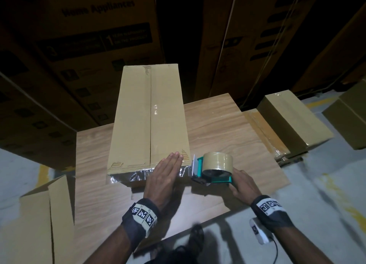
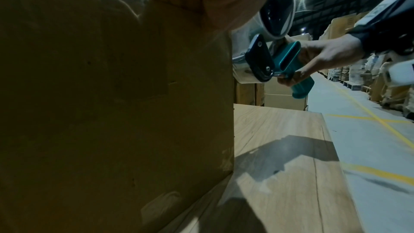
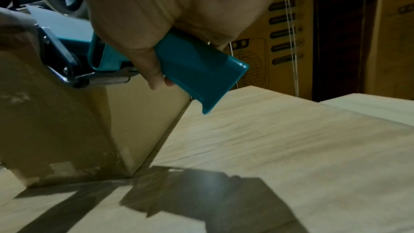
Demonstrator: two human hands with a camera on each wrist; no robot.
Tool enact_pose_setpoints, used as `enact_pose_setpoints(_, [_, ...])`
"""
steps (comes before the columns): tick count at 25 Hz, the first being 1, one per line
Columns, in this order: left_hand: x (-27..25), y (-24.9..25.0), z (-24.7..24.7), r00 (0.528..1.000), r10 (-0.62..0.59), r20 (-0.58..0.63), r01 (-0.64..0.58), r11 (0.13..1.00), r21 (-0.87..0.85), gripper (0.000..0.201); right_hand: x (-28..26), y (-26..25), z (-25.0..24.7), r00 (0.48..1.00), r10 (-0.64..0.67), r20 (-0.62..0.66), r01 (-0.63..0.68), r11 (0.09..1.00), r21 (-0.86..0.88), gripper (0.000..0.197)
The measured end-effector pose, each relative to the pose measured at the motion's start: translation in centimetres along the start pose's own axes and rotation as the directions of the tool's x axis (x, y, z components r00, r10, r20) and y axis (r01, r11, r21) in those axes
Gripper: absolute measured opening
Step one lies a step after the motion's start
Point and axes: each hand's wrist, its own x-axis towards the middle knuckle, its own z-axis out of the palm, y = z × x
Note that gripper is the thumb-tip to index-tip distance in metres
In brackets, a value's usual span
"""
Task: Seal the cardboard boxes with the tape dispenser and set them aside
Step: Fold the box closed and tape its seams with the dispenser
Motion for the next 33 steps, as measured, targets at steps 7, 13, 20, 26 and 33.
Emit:
enact_pose_setpoints(7, [0.2,0.8,-0.6,0.999,-0.024,-0.045,0.021,0.998,-0.066,0.103,2.1,0.0,-2.4,0.998,-0.066,0.019,0.068,0.987,-0.148,0.070])
enact_pose_setpoints(13, [0.3,1.3,-0.6,0.997,-0.053,-0.059,0.047,0.995,-0.092,0.103,1.1,-1.4,-3.5,1.000,-0.011,0.029,0.018,0.966,-0.258,0.064])
enact_pose_setpoints(20, [0.3,1.4,-0.8,0.996,-0.040,-0.077,0.032,0.995,-0.099,0.106,-4.8,-2.1,1.8,0.935,0.269,0.234,-0.207,0.944,-0.258,0.048])
enact_pose_setpoints(26, [0.3,1.2,-0.3,0.996,-0.037,-0.078,0.028,0.994,-0.105,0.103,-5.2,-1.8,3.4,0.656,0.694,0.296,-0.747,0.541,0.387,0.051])
enact_pose_setpoints(33, [-1.3,-0.3,-1.7,1.000,-0.014,-0.028,0.010,0.990,-0.142,0.110,-1.0,-0.3,8.4,0.540,0.693,0.478,-0.745,0.129,0.654,0.054])
